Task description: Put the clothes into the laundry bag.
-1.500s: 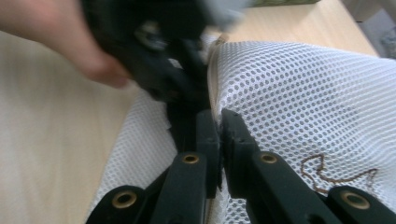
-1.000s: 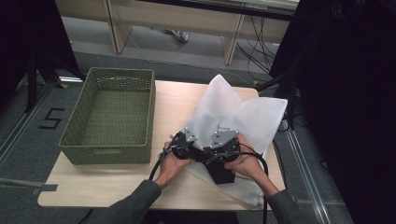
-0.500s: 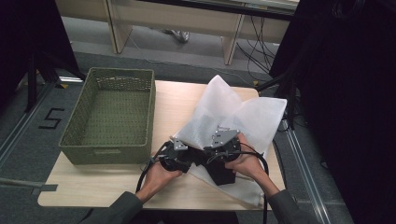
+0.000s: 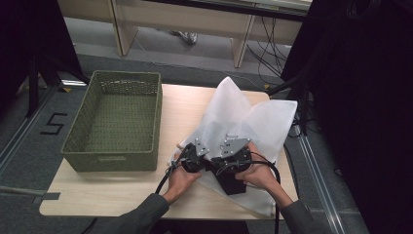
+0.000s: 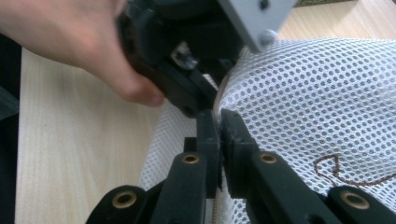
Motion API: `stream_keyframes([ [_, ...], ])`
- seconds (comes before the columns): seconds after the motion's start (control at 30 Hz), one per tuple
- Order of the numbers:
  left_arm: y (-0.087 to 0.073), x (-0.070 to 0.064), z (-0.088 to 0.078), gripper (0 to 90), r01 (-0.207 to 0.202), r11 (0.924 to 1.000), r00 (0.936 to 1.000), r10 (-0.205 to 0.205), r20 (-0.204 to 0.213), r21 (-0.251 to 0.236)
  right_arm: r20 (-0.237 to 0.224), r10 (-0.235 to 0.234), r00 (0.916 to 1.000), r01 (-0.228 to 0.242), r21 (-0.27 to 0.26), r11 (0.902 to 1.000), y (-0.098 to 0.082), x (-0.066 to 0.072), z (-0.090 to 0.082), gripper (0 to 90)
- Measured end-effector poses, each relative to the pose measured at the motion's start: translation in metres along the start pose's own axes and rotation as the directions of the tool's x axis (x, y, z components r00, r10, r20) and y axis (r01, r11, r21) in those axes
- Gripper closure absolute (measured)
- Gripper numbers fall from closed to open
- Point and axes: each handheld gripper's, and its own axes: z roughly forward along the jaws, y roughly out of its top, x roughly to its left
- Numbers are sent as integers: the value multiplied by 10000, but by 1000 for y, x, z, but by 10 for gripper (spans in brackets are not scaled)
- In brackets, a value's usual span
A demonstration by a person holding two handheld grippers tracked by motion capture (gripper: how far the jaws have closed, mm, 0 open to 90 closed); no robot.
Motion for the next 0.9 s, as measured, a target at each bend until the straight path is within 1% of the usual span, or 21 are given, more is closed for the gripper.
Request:
stream_keyframes([
  [0.03, 1, 0, 2, 838, 195, 9998, 9998, -195, 52, 56, -108, -22, 9999, 22, 11, 10000, -1, -1, -1, 876],
  [0.1, 2, 0, 2, 836, 274, 9996, 9996, -274, -3, -96, -206, 9, 9998, -9, -10, 10000, -1, 0, 0, 876],
  [0.13, 2, -1, 2, 833, 227, 9996, 9997, -227, -13, -146, -178, -3, 9998, 3, -12, 10000, -1, -1, 0, 876],
  [0.17, 4, -1, 1, 828, -83, 10000, 9999, 83, -99, -11, -148, -22, 9999, 22, -1, 10000, -1, -1, 0, 876],
  [0.2, 4, -2, 1, 822, 94, 9999, 9999, -95, -37, -81, -287, -52, 9996, 50, -73, 10000, -1, -1, 0, 876],
  [0.27, 4, -1, 0, 818, -133, 9999, 9999, 132, -100, -62, -159, -6, 9999, 5, -6, 10000, -1, -1, -1, 876],
  [0.3, 4, -2, 1, 813, -102, 9998, 9999, 100, -90, -189, -114, -23, 9999, 23, 1, 10000, -1, -1, -1, 876],
  [0.33, 4, -3, 3, 810, -326, 9994, 9994, 324, -155, -128, -226, 15, 9997, -16, -36, 10000, -1, 0, -1, 876],
  [0.37, 4, -3, 4, 808, -284, 9995, 9993, 280, -236, -138, -222, 15, 9998, -16, -45, 10000, -1, 0, -1, 876],
  [0.43, 6, -3, 10, 806, 140, 9999, 9995, -139, -289, 38, -130, -35, 9999, 35, 20, 10000, 0, 0, 0, 875],
  [0.5, 8, -1, 16, 795, 231, 9997, 9975, -232, -665, -16, -171, -26, 9999, 27, 49, 10000, 0, 1, 2, 875],
  [0.57, 9, -2, 16, 787, 142, 9999, 9972, -138, -741, 49, -79, -52, 10000, 52, 73, 10000, -1, 1, 3, 876],
  [0.6, 9, -2, 15, 779, 27, 10000, 9972, -21, -749, 84, -152, 20, 9999, -20, 34, 10000, -1, 0, 2, 875],
  [0.63, 8, -2, 14, 765, -20, 10000, 9973, 25, -734, 73, -195, -109, 9998, 107, -84, 9999, -2, -1, 2, 874],
  [0.67, 7, -3, 12, 748, 142, 9999, 9983, -139, -572, 49, -56, -104, 9999, 103, -162, 9998, -2, -1, 2, 872],
  [0.73, 4, -2, 5, 690, 122, 9999, 9984, -117, -549, 75, -71, 123, 9999, -124, -96, 9999, -3, -2, 1, 860],
  [0.77, 3, -2, 2, 659, 129, 9999, 9986, -125, -515, 69, 217, -54, 9998, 53, 36, 10000, -3, -2, 1, 852],
  [0.8, 0, -1, -3, 639, 105, 9999, 9992, -106, -396, -33, 236, -210, 9995, 211, -51, 9998, -3, -2, 2, 837],
  [0.83, -1, -2, -5, 613, 324, 9992, 9990, -331, -307, -216, 399, -59, 9992, 58, 19, 10000, -4, -1, 1, 823],
  [0.87, -3, -3, -9, 594, 419, 9990, 9988, -422, -234, -128, 488, -235, 9985, 233, 48, 9997, -4, -2, 2, 808],
  [0.9, -5, -4, -13, 567, 553, 9982, 9982, -558, -214, -248, 625, -103, 9980, 92, 180, 9998, -5, -2, 1, 767],
])
